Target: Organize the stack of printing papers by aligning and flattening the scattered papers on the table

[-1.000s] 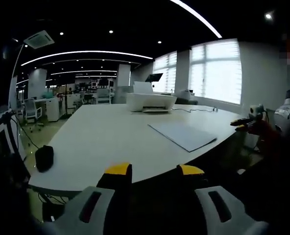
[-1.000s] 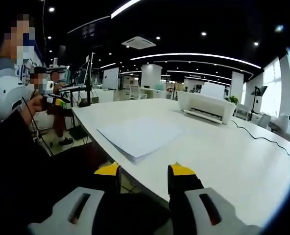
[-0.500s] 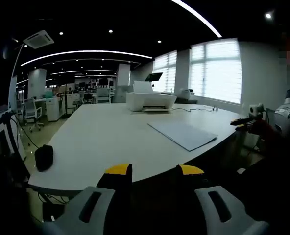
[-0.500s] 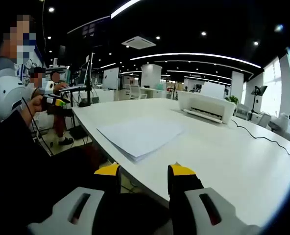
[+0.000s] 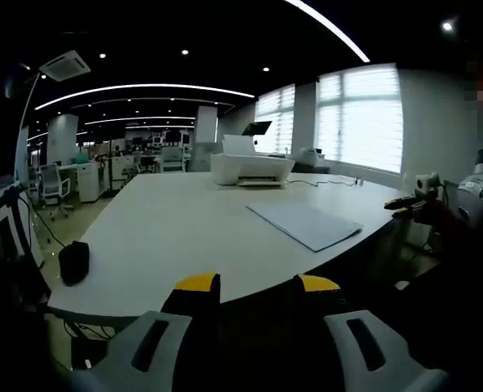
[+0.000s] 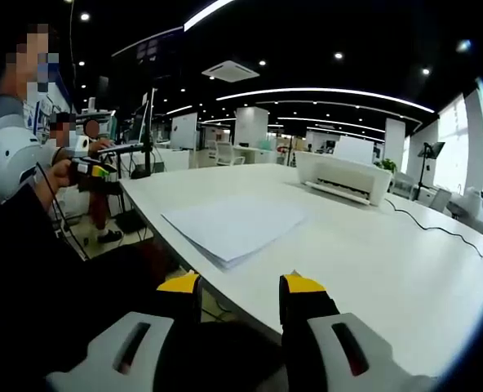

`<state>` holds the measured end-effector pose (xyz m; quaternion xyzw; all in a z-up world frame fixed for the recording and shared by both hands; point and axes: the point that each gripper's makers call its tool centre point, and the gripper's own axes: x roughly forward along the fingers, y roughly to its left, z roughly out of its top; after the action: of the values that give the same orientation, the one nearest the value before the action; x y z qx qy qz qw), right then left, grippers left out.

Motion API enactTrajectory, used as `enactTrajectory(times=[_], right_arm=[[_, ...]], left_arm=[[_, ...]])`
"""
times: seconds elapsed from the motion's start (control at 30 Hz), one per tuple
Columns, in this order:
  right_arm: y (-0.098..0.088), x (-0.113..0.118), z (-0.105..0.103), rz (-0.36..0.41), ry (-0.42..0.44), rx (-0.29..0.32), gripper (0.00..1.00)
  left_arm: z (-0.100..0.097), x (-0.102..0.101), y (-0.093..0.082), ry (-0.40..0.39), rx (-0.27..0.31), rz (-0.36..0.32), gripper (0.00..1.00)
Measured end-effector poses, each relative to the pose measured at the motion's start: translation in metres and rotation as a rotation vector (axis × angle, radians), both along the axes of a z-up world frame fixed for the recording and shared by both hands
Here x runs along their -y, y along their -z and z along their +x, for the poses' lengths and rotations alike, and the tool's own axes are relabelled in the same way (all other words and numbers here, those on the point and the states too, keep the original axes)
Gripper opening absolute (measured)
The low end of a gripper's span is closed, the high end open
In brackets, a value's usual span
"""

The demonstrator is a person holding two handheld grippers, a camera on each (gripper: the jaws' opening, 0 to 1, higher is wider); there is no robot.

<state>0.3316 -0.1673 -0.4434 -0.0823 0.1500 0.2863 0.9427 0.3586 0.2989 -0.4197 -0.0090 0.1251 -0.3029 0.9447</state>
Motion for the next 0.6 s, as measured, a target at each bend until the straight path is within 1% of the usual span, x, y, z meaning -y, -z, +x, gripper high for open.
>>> enactTrajectory(times=[0.6], right_arm=[[-0.0018,-0.0014,-0.0002,0.002,-0.006,0.006,0.34]], left_arm=[[-0.0018,-0.0030,-0.0017,-0.004,0.006,-0.001,0.41]])
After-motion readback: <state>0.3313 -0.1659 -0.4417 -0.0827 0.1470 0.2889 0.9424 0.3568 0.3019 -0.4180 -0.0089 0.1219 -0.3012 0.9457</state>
